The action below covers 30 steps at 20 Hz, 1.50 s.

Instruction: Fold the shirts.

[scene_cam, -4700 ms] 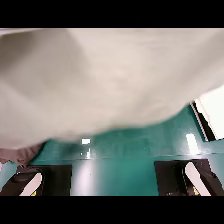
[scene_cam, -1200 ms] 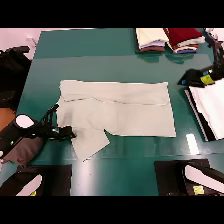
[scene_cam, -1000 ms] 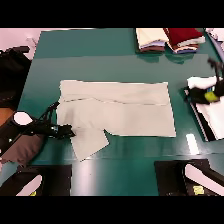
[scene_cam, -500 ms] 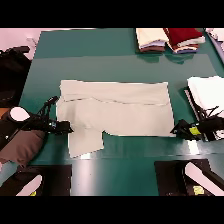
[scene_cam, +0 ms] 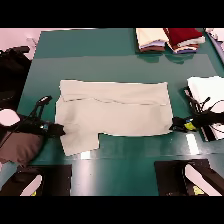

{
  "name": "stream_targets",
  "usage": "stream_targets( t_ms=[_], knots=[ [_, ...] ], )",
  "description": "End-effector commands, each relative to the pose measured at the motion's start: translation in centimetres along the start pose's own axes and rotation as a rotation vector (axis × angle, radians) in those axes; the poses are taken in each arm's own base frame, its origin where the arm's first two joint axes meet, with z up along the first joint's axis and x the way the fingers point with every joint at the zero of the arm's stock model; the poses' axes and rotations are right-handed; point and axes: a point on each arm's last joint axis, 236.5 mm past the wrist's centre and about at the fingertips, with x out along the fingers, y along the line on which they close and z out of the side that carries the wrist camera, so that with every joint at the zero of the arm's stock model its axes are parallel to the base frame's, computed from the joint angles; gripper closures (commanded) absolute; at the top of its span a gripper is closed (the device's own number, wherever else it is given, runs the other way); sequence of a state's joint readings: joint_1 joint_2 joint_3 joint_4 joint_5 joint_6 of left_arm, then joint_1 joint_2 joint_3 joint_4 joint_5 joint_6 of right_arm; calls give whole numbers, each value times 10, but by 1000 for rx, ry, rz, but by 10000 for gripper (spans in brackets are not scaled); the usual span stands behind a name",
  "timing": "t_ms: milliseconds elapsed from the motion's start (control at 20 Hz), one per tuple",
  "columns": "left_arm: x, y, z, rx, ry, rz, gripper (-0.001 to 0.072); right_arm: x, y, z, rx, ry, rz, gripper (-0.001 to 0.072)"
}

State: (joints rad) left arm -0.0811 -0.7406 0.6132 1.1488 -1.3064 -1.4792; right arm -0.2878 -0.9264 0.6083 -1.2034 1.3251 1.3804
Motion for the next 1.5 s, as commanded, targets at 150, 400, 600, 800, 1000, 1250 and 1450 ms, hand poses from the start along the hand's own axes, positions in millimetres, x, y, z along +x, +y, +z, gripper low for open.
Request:
stream_targets(
  t_ms=[150,400,600,800,1000,1250,1450],
  knots=[
    [-28,1,-41,0,81,53,685,-61,-24,-29,-129,-44,-234,696],
    [-38,8,24,55,-51,105,685,-82,-17,9,-139,-101,-235,697],
    [-21,24,88,77,-108,145,683,-89,-10,74,-135,-139,-205,696],
    [-5,34,147,64,-160,159,683,-75,11,124,-112,-112,-78,696],
    [0,39,181,63,-238,170,682,-61,32,165,-85,-130,44,696],
    [-3,37,187,28,-263,162,183,-63,33,203,-111,-187,96,342],
    [-2,11,190,-22,-277,46,404,-45,2,186,-100,-103,112,111]
  ],
)
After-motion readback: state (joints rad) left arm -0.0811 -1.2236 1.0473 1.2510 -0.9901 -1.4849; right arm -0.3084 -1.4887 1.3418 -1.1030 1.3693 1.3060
